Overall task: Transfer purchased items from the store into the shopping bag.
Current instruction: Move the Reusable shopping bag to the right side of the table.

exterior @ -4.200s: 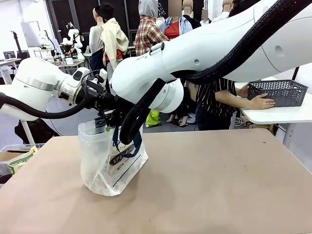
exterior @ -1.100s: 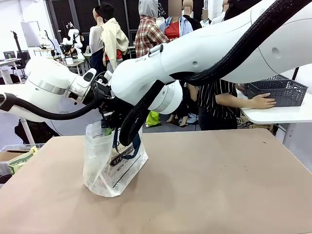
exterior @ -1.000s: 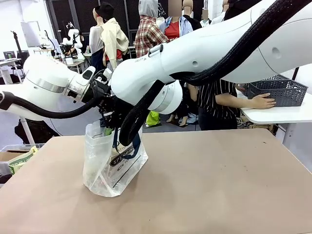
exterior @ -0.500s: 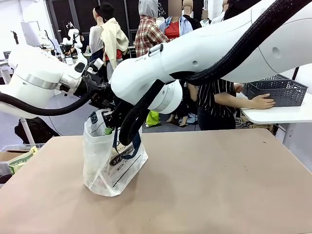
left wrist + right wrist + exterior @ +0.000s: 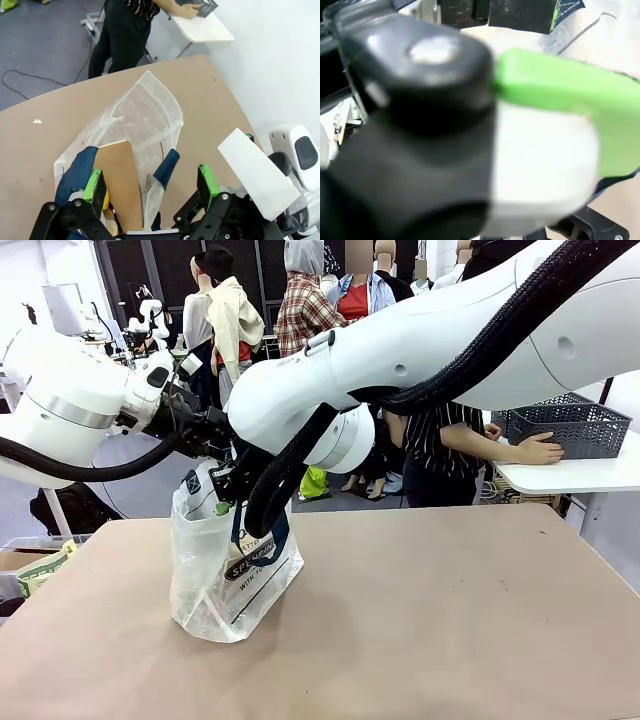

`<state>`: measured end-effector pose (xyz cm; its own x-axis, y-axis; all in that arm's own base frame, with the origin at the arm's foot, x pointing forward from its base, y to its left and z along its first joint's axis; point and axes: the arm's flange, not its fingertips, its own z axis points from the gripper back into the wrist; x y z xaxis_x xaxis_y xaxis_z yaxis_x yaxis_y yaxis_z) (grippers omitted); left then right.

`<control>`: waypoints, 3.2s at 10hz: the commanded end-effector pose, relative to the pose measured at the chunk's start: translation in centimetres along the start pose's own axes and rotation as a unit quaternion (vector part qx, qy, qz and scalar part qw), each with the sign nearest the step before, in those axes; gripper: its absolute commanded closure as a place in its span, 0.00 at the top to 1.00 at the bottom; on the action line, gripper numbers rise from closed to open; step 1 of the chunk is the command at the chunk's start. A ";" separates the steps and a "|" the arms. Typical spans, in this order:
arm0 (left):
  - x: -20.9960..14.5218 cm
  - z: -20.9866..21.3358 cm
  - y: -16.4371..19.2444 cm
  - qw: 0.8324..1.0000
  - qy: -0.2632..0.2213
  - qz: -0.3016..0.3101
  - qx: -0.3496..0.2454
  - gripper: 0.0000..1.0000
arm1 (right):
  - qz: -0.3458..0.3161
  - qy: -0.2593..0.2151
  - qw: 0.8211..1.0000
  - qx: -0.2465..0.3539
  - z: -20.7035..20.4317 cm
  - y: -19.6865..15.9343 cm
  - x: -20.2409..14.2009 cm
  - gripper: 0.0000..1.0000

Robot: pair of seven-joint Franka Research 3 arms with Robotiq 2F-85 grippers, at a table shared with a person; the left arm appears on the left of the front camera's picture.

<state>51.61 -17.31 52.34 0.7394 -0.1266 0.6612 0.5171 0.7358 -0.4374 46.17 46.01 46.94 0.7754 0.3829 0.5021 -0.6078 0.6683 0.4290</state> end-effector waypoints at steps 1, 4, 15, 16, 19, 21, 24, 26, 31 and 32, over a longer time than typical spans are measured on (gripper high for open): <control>-0.4 1.0 -0.7 1.000 -0.015 -0.009 0.017 0.94 | -0.001 0.002 1.000 0.001 -0.3 -0.2 0.0 0.00; -0.4 2.8 -1.2 0.998 -0.049 -0.020 0.030 0.94 | -0.002 0.004 1.000 -0.002 -0.4 -0.3 0.1 0.00; -0.9 -2.7 0.3 0.997 0.067 0.002 0.032 0.94 | -0.002 0.008 1.000 -0.005 -1.0 -0.2 0.1 0.00; -1.0 -3.4 0.2 0.997 0.078 0.004 0.031 0.94 | -0.004 0.008 1.000 -0.006 -0.9 -0.2 0.0 0.00; -1.4 -4.9 -0.2 0.995 0.101 0.003 -0.001 0.94 | -0.003 0.008 1.000 -0.006 -0.9 -0.3 0.1 0.00; -1.6 -5.5 -0.5 0.993 0.115 -0.003 -0.034 0.94 | -0.005 0.012 1.000 -0.004 -1.0 -0.2 0.1 0.00; -2.2 -6.7 -0.8 0.988 0.140 -0.003 -0.065 0.94 | -0.005 0.015 1.000 -0.003 -1.0 -0.2 0.0 0.00; -2.4 -7.4 -1.1 0.985 0.153 -0.008 -0.078 0.94 | -0.006 0.023 1.000 -0.001 -1.3 -0.3 0.1 0.00; -2.9 -9.0 -1.3 0.983 0.164 -0.010 -0.083 0.94 | 0.000 0.030 1.000 0.002 -1.6 -0.2 0.2 0.00; -3.1 -9.5 -1.4 0.981 0.173 -0.012 -0.088 0.94 | -0.001 0.030 1.000 0.002 -1.7 -0.2 0.2 0.00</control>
<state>53.60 -21.88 45.19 0.8230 -0.3325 0.4606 0.5489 0.6745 -0.4938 46.03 45.99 45.80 0.7945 0.4104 0.4475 -0.5951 0.6727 0.4397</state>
